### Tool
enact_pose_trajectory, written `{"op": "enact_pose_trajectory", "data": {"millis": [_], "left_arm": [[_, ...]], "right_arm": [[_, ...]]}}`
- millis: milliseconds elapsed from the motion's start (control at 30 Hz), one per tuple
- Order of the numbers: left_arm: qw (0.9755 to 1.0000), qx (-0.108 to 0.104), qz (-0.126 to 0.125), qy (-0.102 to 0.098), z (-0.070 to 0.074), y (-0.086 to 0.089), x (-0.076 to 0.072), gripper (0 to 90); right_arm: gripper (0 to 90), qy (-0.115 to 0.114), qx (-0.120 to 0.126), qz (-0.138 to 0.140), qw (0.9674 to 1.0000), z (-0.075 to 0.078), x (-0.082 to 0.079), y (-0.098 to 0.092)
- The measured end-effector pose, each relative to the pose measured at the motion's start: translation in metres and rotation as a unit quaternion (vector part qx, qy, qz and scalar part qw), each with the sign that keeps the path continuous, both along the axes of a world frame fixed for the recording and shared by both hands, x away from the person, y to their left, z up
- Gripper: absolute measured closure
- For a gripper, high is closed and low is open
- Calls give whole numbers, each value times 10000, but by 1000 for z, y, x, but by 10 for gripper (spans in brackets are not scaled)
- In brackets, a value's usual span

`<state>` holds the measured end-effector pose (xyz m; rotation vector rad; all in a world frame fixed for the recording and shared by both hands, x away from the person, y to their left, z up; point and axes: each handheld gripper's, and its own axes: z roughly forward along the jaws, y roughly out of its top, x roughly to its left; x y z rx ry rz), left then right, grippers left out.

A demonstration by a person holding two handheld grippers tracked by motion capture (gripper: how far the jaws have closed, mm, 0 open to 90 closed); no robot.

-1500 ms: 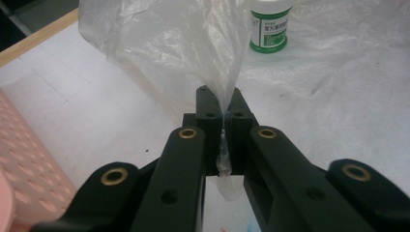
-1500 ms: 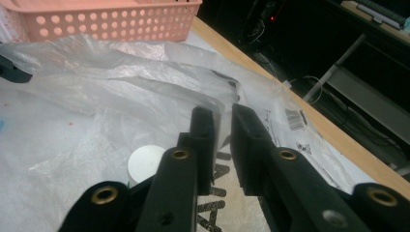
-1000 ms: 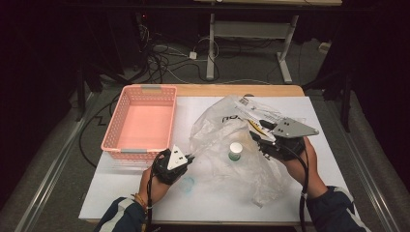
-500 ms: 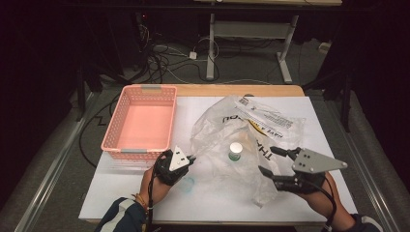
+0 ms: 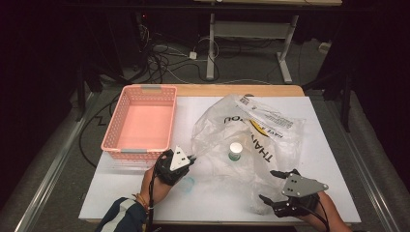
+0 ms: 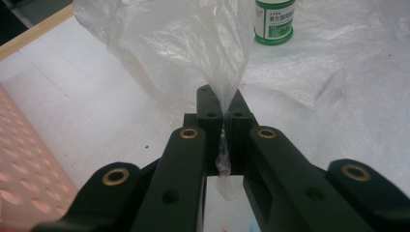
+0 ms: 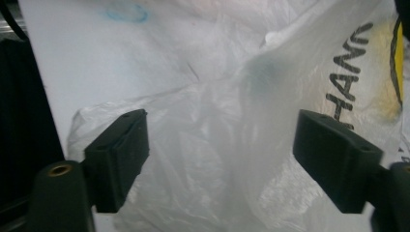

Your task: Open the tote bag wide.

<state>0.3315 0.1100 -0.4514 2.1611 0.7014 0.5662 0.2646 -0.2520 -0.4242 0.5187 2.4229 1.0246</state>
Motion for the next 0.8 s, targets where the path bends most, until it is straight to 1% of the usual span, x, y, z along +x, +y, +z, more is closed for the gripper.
{"op": "enact_pose_trajectory", "data": {"millis": [33, 67, 100, 133, 167, 200, 233, 267, 300, 333, 367, 467, 533, 600, 633, 667, 733, 800], "left_arm": [[10000, -2, 1, -10, 0, 0, 0, 860], [10000, 4, 0, -15, 0, 0, 0, 860], [10000, 0, 5, -12, 0, 0, 0, 860], [10000, -4, 10, -13, 0, 0, 0, 860], [10000, -1, 12, -16, 0, 0, 0, 860], [10000, -11, 18, -10, 0, 1, 0, 860], [10000, -18, 26, -3, 0, 1, 0, 860], [10000, -17, 29, -5, 0, 1, 0, 860], [10000, -16, 25, 3, 0, 1, 0, 860], [10000, -19, 18, 17, 0, 1, 1, 860], [10000, -10, 19, 17, 0, 0, 1, 859], [10000, 10, -1, 20, 0, -1, 1, 860], [10000, 16, -15, 13, 0, -1, 0, 859], [10000, 21, -23, 14, 0, -2, 0, 859], [10000, 26, -24, 14, 0, -2, 0, 859], [10000, 32, -32, 19, 0, -2, 0, 859], [10000, 34, -38, 32, -1, -2, 0, 859], [10000, 40, -48, 37, -1, -2, 0, 859]], "right_arm": [[284, 48, -43, 14, 10000, -2, 1, 0], [332, 69, -62, 38, 9999, -4, 2, 1], [338, 118, -97, 74, 9999, -5, 3, 1], [301, 217, -125, 140, 9996, -6, 3, 2], [280, 237, -169, 157, 9995, -6, 3, 2], [259, 209, -176, 184, 9995, -4, 1, 2], [227, 195, -95, 234, 9995, -1, 0, 1], [213, 202, 27, 272, 9994, 2, -2, 0], [210, 229, 142, 311, 9992, 4, -4, -1], [188, 282, 244, 382, 9986, 5, -6, -1], [168, 337, 275, 465, 9980, 5, -9, -1], [155, 489, 151, 657, 9965, -3, -12, 4], [155, 531, -71, 644, 9965, -10, -10, 8], [161, 530, -266, 549, 9967, -16, -7, 11], [177, 582, -303, 585, 9961, -19, -6, 11], [217, 622, -326, 564, 9959, -23, -4, 10], [258, 735, -450, 487, 9951, -30, 1, 11], [371, 880, -521, 470, 9936, -37, 7, 10]]}}
